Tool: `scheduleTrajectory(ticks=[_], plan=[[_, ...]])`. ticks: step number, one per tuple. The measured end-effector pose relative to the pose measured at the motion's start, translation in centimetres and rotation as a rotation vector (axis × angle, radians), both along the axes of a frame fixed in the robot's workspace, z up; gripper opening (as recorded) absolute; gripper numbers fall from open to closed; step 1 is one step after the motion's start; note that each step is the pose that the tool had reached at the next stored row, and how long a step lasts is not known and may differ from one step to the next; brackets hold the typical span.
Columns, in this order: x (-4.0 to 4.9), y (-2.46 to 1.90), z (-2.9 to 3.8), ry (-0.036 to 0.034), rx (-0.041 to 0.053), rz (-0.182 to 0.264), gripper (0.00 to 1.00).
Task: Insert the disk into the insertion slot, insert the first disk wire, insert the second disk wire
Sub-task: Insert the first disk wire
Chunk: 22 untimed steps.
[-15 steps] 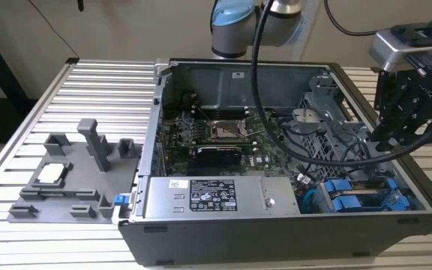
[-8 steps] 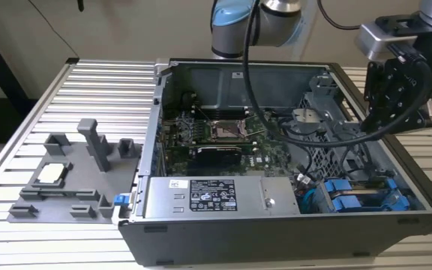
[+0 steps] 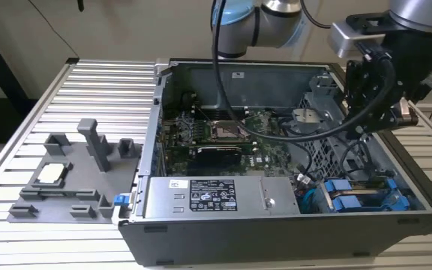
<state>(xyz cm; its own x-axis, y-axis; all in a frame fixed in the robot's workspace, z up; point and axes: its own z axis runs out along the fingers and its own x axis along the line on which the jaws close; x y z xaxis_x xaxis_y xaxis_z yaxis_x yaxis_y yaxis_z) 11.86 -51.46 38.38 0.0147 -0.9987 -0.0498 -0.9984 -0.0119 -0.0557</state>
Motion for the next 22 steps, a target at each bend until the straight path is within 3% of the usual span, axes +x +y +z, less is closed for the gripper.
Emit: scheduleTrajectory(ticks=[3, 4, 7, 8, 9, 11, 12, 14, 15, 19, 22], plan=[[-0.99, -0.02, -0.06, 0.0001, 0.0043, 0.000, 0.27], [-1.24, -0.04, -0.07, 0.0000, 0.0179, 0.000, 0.27], [-1.80, -0.21, -0.07, 0.0001, 0.0725, 0.000, 0.27], [-1.90, -0.34, -0.07, 0.0001, 0.0861, 0.000, 0.27], [-1.94, -0.51, -0.07, -0.0001, 0.0904, 0.000, 0.27], [-1.94, -0.60, -0.09, 0.0059, 0.0906, 0.000, 0.27], [-1.95, -0.60, -0.10, 0.0186, 0.0883, -0.001, 0.27], [-1.94, -0.61, -0.09, 0.0549, 0.0755, -0.002, 0.27], [-1.94, -0.61, -0.12, 0.0633, 0.0722, -0.002, 0.27], [-2.11, -0.61, -0.18, 0.0642, 0.0723, -0.002, 0.27], [-2.98, -0.67, -0.20, 0.0627, 0.0767, -0.001, 0.27]])
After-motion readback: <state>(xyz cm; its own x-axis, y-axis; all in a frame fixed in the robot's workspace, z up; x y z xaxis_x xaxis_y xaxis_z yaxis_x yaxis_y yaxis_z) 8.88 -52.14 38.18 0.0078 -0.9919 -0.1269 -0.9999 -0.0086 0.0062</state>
